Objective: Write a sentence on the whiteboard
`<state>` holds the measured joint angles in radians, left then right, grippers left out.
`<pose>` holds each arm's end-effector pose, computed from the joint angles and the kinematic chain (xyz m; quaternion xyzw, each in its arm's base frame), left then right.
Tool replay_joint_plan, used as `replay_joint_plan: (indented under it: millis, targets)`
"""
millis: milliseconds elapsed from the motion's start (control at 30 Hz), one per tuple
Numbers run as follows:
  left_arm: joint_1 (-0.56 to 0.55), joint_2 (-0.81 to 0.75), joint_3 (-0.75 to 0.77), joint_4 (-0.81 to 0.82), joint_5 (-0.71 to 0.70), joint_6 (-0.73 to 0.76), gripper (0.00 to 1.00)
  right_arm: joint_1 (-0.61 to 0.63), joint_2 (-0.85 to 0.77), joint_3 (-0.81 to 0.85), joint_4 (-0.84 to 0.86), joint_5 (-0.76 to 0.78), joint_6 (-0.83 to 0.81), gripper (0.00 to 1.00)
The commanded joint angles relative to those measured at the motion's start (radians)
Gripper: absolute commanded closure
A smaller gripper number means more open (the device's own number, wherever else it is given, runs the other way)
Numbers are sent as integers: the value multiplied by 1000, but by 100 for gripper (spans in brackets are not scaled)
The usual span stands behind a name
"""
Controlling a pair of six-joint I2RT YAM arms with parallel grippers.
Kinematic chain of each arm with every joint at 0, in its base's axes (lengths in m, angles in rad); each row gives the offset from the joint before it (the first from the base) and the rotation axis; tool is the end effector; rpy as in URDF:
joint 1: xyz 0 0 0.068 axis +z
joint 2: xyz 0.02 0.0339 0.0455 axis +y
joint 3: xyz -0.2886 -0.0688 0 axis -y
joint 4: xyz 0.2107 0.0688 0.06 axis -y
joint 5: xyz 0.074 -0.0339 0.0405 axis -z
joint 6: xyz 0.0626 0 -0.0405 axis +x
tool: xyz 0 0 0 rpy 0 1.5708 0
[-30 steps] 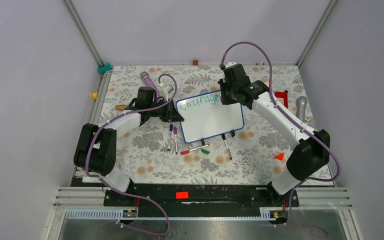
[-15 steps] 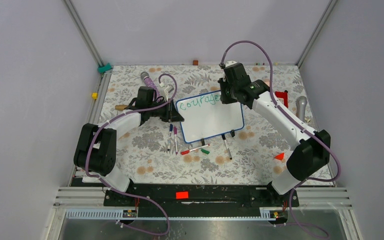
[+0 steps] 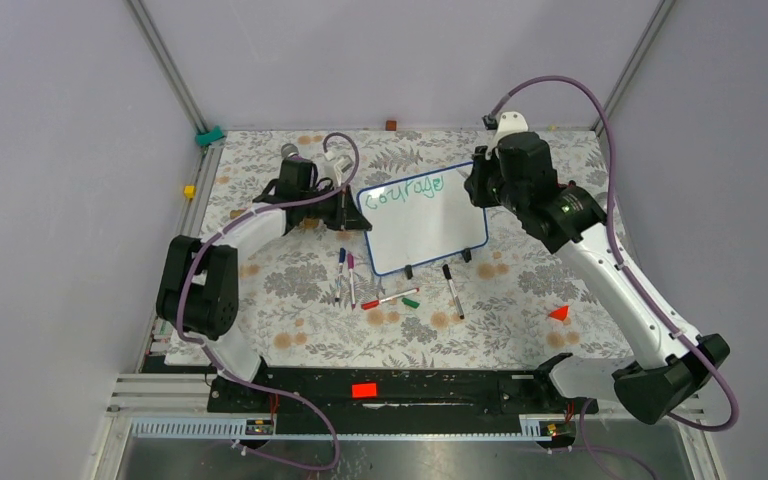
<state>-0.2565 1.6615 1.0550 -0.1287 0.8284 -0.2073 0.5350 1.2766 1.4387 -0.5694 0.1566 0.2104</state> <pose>0.3169 -0.1308 0.2521 0.1838 0.8324 -0.4434 0.2770 0.2280 0.1238 0.4291 -0.0922 0.8289 0.1386 0.5340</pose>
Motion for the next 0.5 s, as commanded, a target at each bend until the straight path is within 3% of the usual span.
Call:
replay_joint_plan:
  millis: [0, 200, 467]
  targets:
    - [5, 93, 163, -116, -10, 121, 100, -37, -32, -34, -4, 51, 46, 100]
    - [5, 200, 293, -256, 108, 213, 100, -74, -49, 10, -56, 46, 35, 100]
    - [5, 190, 268, -346, 196, 323, 100, -84, -23, 52, -79, 38, 37, 100]
